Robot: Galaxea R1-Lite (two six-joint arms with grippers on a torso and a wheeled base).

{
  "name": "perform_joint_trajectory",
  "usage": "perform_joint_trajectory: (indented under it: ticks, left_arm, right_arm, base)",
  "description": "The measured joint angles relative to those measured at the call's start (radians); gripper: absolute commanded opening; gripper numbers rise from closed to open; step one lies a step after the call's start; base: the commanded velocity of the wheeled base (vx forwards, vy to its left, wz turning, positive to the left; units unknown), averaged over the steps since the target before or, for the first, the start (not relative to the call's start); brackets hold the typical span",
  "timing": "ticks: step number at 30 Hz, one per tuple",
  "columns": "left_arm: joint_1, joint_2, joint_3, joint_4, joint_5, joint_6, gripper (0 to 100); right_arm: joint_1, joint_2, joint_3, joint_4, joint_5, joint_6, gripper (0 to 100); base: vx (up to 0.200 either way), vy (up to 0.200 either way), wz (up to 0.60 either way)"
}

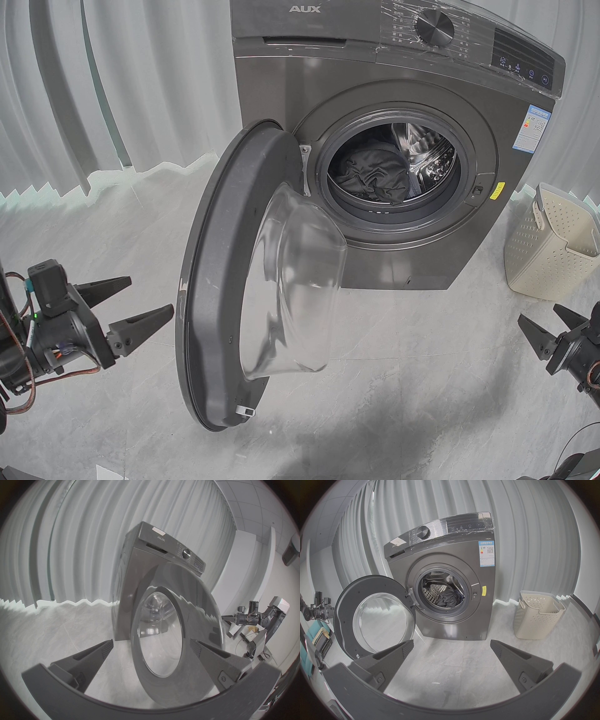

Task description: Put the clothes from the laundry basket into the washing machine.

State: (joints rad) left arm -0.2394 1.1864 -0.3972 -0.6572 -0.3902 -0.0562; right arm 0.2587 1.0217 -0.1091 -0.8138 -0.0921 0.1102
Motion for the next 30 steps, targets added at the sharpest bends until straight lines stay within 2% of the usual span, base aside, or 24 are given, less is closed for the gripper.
perform_joint_trajectory:
  ticks: [5, 11, 15, 18, 26, 30]
  left_arm:
    - [-0.074, 0.111, -0.045, -0.061, 0.01, 0.0, 100]
    - [-0.191, 0.247, -0.136, -0.148, 0.056, -0.037, 100]
    - [-0.244, 0.324, -0.196, -0.187, 0.08, -0.053, 100]
    - [-0.271, 0.379, -0.244, -0.217, 0.094, -0.064, 100]
    - [-0.317, 0.527, -0.388, -0.314, 0.137, -0.119, 100]
    - [-0.334, 0.602, -0.461, -0.346, 0.153, -0.132, 100]
  right_arm:
    - [0.001, 0.01, -0.009, -0.001, 0.001, 0.0, 100]
    - [0.004, 0.026, -0.021, -0.001, 0.001, 0.0, 100]
    - [0.006, 0.034, -0.025, -0.002, 0.001, 0.0, 100]
    - [0.006, 0.038, -0.027, -0.002, 0.001, 0.0, 100]
    - [0.008, 0.043, -0.027, -0.002, 0.002, 0.0, 100]
    - [0.008, 0.045, -0.027, -0.002, 0.001, 0.0, 100]
  base:
    - [0.0, 0.0, 0.0]
    - [0.0, 0.0, 0.0]
    - [0.0, 0.0, 0.0]
    - [0.0, 0.0, 0.0]
    - [0.0, 0.0, 0.0]
    - [0.0, 0.0, 0.0]
